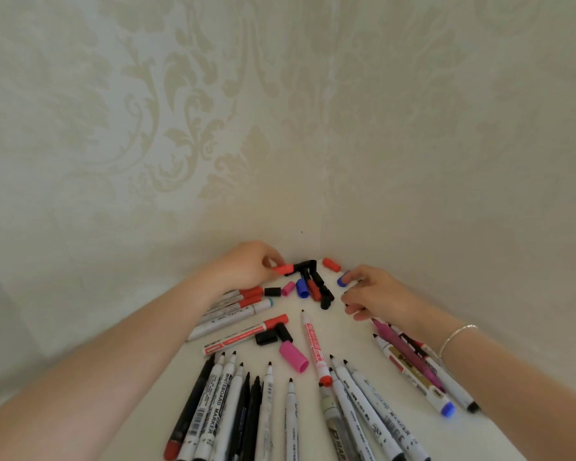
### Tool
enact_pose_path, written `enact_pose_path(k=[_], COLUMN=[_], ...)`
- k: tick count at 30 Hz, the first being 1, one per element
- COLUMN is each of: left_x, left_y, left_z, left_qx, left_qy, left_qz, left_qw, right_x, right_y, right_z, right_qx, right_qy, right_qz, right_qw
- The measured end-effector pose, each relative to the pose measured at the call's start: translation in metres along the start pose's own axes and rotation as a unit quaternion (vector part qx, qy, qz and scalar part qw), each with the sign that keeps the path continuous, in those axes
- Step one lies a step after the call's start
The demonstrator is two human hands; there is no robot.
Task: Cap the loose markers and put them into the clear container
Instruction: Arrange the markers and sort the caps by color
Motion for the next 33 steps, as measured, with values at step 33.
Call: enact_pose_path(k=[33], left_x=[0.062], left_y=[-0.013], left_z=[0.003], left_qx=[-0.072], left_qy=[-0.104], left_qz=[-0.283], left_qw=[0.951], right_x=[-0.041], right_y=[0.05], right_z=[0.038], right_qx=[0.147], right_qy=[-0.015], right_qz=[0.363], right_qw=[0.92])
Point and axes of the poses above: each hand's wrist, its own z-axis away from the middle knuckle, its own x-axis out of the palm, y = z × x, the point moved 9 cm from there along -z, towards the middle knuckle, and after that the axes turned 12 degrees about -y, right-handed, at the moved point
